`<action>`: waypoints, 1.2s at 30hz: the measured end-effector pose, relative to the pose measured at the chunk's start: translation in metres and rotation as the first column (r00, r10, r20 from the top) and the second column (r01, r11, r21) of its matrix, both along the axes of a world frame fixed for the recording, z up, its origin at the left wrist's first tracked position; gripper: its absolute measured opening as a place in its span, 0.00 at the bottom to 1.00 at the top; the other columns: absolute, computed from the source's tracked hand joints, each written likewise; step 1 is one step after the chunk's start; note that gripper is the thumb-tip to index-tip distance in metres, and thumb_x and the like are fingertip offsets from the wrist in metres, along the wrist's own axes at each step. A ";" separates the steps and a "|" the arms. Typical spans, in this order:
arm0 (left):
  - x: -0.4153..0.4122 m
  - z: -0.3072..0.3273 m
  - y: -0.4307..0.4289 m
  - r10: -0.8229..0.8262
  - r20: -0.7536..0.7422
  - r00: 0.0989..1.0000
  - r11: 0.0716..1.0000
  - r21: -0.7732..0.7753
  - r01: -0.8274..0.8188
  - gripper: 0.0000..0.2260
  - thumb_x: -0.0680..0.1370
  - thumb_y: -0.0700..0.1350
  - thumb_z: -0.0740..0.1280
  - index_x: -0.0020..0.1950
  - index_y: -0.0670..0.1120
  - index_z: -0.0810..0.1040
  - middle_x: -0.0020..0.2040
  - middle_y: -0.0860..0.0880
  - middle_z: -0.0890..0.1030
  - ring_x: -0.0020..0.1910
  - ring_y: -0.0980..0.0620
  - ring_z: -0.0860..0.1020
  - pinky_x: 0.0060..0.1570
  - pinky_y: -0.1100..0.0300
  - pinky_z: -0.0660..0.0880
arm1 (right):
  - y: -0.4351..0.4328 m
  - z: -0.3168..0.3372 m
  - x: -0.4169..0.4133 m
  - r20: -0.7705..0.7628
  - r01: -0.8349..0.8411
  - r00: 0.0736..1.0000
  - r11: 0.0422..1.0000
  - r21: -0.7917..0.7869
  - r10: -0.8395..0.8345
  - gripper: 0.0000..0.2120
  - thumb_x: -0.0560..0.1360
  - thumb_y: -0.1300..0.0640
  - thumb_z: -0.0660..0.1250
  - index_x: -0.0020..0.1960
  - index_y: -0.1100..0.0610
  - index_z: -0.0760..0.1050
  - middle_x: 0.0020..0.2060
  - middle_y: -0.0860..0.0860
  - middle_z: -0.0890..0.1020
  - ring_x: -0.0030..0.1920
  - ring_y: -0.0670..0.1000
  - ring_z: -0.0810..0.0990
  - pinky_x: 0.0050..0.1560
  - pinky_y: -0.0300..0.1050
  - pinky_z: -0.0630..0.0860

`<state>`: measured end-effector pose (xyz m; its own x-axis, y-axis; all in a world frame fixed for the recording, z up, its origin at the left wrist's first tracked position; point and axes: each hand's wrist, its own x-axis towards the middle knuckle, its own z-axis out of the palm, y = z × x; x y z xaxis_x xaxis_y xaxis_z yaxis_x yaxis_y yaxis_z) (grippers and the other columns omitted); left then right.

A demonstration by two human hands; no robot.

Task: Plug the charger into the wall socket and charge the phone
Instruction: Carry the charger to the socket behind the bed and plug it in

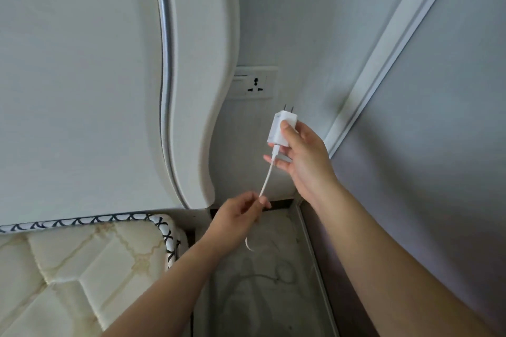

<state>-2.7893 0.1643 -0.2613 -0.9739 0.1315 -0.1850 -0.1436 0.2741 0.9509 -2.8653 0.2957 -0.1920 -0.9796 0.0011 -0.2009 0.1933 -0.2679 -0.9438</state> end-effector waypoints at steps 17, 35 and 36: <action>-0.001 -0.033 -0.009 0.327 -0.343 0.881 0.938 0.005 -0.346 0.09 0.76 0.46 0.64 0.49 0.59 0.80 0.39 0.41 0.80 0.35 0.56 0.74 0.37 0.68 0.70 | -0.015 -0.026 -0.071 -0.293 -0.053 0.950 0.983 0.173 0.103 0.03 0.74 0.53 0.67 0.45 0.51 0.78 0.37 0.46 0.79 0.35 0.43 0.79 0.28 0.35 0.78; 0.002 -0.020 -0.018 0.464 -0.266 0.845 0.886 0.152 -0.439 0.10 0.76 0.41 0.64 0.49 0.54 0.82 0.33 0.58 0.80 0.30 0.61 0.72 0.37 0.65 0.70 | -0.021 -0.013 -0.073 -0.153 -0.001 0.988 0.991 0.135 0.022 0.06 0.68 0.58 0.72 0.34 0.54 0.77 0.31 0.50 0.76 0.33 0.49 0.76 0.28 0.36 0.77; 0.001 -0.019 -0.019 0.471 -0.266 0.841 0.882 0.154 -0.445 0.09 0.76 0.42 0.64 0.49 0.54 0.82 0.33 0.57 0.80 0.31 0.60 0.72 0.38 0.64 0.70 | -0.021 -0.013 -0.073 -0.171 -0.011 0.984 0.985 0.175 0.041 0.05 0.67 0.60 0.72 0.34 0.54 0.77 0.30 0.50 0.77 0.32 0.48 0.76 0.28 0.34 0.76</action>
